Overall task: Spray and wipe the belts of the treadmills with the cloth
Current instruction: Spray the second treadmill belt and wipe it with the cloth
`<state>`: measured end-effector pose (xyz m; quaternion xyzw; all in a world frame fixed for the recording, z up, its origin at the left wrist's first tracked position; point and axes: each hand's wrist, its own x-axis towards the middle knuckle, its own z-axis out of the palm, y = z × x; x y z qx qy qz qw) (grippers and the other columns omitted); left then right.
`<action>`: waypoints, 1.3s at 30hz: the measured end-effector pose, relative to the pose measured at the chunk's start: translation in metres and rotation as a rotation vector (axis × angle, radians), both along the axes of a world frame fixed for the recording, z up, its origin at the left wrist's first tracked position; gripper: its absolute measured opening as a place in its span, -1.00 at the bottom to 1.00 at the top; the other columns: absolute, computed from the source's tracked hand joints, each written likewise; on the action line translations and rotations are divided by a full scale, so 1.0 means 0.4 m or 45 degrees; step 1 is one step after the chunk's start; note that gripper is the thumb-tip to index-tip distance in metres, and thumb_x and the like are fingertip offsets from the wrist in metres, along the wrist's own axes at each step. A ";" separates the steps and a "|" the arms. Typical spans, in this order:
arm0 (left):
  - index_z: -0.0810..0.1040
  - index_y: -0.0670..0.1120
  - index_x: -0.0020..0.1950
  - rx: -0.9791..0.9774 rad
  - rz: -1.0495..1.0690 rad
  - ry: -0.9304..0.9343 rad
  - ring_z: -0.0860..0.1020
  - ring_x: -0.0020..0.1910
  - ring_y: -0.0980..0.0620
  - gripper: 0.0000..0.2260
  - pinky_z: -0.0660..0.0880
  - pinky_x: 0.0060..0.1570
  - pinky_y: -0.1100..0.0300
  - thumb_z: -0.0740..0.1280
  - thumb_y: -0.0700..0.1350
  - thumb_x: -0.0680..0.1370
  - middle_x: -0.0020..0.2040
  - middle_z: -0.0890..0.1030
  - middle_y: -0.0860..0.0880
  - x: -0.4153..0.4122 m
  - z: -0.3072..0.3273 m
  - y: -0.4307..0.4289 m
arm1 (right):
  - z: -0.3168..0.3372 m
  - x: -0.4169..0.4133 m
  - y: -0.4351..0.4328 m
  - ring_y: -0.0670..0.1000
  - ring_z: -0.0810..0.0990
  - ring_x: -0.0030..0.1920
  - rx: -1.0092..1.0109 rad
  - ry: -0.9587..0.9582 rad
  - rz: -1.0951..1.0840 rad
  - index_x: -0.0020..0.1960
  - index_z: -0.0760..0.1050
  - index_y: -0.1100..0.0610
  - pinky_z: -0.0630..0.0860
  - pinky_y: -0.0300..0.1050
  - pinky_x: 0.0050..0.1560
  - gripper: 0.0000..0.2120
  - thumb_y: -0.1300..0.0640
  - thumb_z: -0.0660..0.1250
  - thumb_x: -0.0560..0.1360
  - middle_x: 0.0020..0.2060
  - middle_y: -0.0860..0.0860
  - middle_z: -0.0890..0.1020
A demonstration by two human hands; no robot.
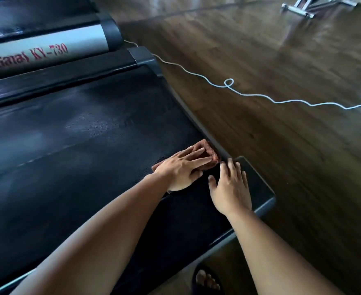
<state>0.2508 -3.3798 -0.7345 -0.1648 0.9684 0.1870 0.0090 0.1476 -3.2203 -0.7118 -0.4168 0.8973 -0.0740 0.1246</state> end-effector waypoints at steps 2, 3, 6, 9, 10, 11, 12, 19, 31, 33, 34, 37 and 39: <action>0.17 0.23 0.59 0.071 0.038 -0.016 -0.08 0.63 0.05 -0.49 -0.07 0.59 0.05 0.17 0.18 0.65 0.64 0.05 0.09 0.029 0.015 0.017 | 0.017 0.009 0.002 0.11 -0.04 0.60 0.013 -0.045 -0.010 0.61 0.04 0.13 -0.04 0.05 0.58 -0.38 -0.12 0.09 0.65 0.61 0.11 0.02; 0.19 0.20 0.59 0.110 0.070 -0.004 -0.08 0.63 0.05 -0.50 -0.08 0.59 0.07 0.19 0.17 0.66 0.64 0.06 0.07 0.045 0.023 0.024 | 0.027 0.014 0.001 0.11 -0.03 0.60 0.020 -0.071 -0.017 0.61 0.02 0.13 -0.03 0.04 0.58 -0.37 -0.11 0.10 0.65 0.61 0.10 0.02; 0.25 0.17 0.57 0.207 0.244 0.053 -0.01 0.62 0.07 -0.55 -0.08 0.59 0.12 0.19 0.11 0.68 0.63 0.13 0.05 0.112 0.041 0.042 | 0.053 0.042 -0.004 0.12 0.03 0.59 0.013 -0.103 -0.023 0.60 0.02 0.14 0.04 0.04 0.57 -0.37 -0.09 0.12 0.64 0.60 0.11 0.07; 0.32 0.17 0.54 0.225 0.429 0.128 0.16 0.58 0.09 -0.60 0.06 0.57 0.15 0.18 0.05 0.69 0.60 0.22 0.12 0.192 0.051 0.054 | 0.070 0.089 -0.020 0.11 0.11 0.56 -0.044 -0.081 0.014 0.59 0.07 0.13 0.11 0.05 0.54 -0.39 -0.08 0.13 0.63 0.58 0.10 0.14; 0.37 0.16 0.53 0.222 0.478 0.173 0.23 0.55 0.08 -0.62 0.13 0.55 0.13 0.18 0.03 0.69 0.58 0.27 0.13 0.218 0.053 0.060 | 0.075 0.108 -0.027 0.11 0.15 0.54 -0.066 -0.065 0.028 0.57 0.10 0.12 0.16 0.05 0.52 -0.41 -0.08 0.14 0.63 0.56 0.09 0.18; 0.40 0.14 0.51 0.218 0.529 0.206 0.29 0.51 0.07 -0.63 0.18 0.52 0.12 0.19 0.00 0.69 0.55 0.33 0.13 0.243 0.054 0.067 | 0.079 0.128 -0.034 0.11 0.21 0.51 -0.088 -0.046 0.036 0.56 0.14 0.10 0.22 0.05 0.48 -0.43 -0.08 0.14 0.63 0.53 0.08 0.23; 0.43 0.12 0.49 0.215 0.584 0.221 0.33 0.49 0.05 -0.65 0.22 0.50 0.13 0.20 -0.02 0.69 0.52 0.38 0.11 0.269 0.053 0.073 | 0.083 0.147 -0.041 0.11 0.27 0.47 -0.102 -0.026 0.041 0.54 0.17 0.09 0.27 0.04 0.43 -0.46 -0.08 0.15 0.62 0.50 0.07 0.27; 0.55 -0.01 0.37 0.165 0.817 0.288 0.48 0.35 -0.04 -0.70 0.36 0.40 0.10 0.29 -0.09 0.64 0.36 0.55 0.02 0.424 0.039 0.108 | 0.084 0.267 -0.118 0.15 0.33 0.39 -0.125 -0.049 0.062 0.49 0.25 0.08 0.35 0.06 0.29 -0.48 -0.14 0.12 0.62 0.44 0.11 0.31; 0.25 0.05 0.60 -0.115 1.008 0.001 0.01 0.62 -0.16 -0.43 0.00 0.57 -0.10 -0.06 0.21 0.62 0.62 0.19 -0.06 0.614 -0.036 0.231 | 0.033 0.329 -0.203 0.25 0.09 0.48 -0.018 -0.174 0.106 0.59 0.06 0.11 0.12 0.08 0.51 -0.24 -0.15 0.24 0.52 0.55 0.11 0.05; 0.20 0.05 0.62 -0.131 1.017 -0.023 -0.03 0.62 -0.15 -0.42 -0.05 0.58 -0.07 -0.09 0.21 0.63 0.63 0.16 -0.05 0.610 -0.038 0.232 | 0.031 0.318 -0.216 0.20 -0.03 0.55 -0.012 -0.228 0.245 0.60 0.05 0.09 0.00 0.06 0.55 -0.25 -0.09 0.26 0.52 0.59 0.07 -0.02; 0.17 0.04 0.62 -0.130 1.028 -0.034 -0.04 0.63 -0.13 -0.41 -0.08 0.58 -0.05 -0.11 0.21 0.62 0.63 0.14 -0.04 0.608 -0.039 0.233 | 0.030 0.313 -0.223 0.18 -0.10 0.57 0.000 -0.263 0.317 0.60 0.04 0.08 -0.04 0.04 0.57 -0.25 -0.07 0.27 0.51 0.60 0.04 -0.05; 0.15 0.02 0.63 -0.117 1.055 -0.032 -0.05 0.63 -0.09 -0.38 -0.10 0.59 -0.01 -0.14 0.22 0.61 0.63 0.13 -0.03 0.603 -0.036 0.232 | 0.027 0.302 -0.249 0.11 -0.14 0.59 0.004 -0.326 0.501 0.56 0.15 0.05 0.01 0.11 0.57 -0.32 0.02 0.29 0.49 0.61 -0.02 0.00; 0.16 0.01 0.63 -0.113 1.050 -0.038 -0.04 0.63 -0.08 -0.37 -0.09 0.60 0.00 -0.14 0.22 0.60 0.63 0.15 -0.03 0.604 -0.036 0.231 | 0.026 0.308 -0.267 0.09 -0.05 0.59 -0.035 -0.381 0.564 0.44 0.31 0.04 0.13 0.18 0.52 -0.45 0.04 0.30 0.47 0.56 -0.03 0.15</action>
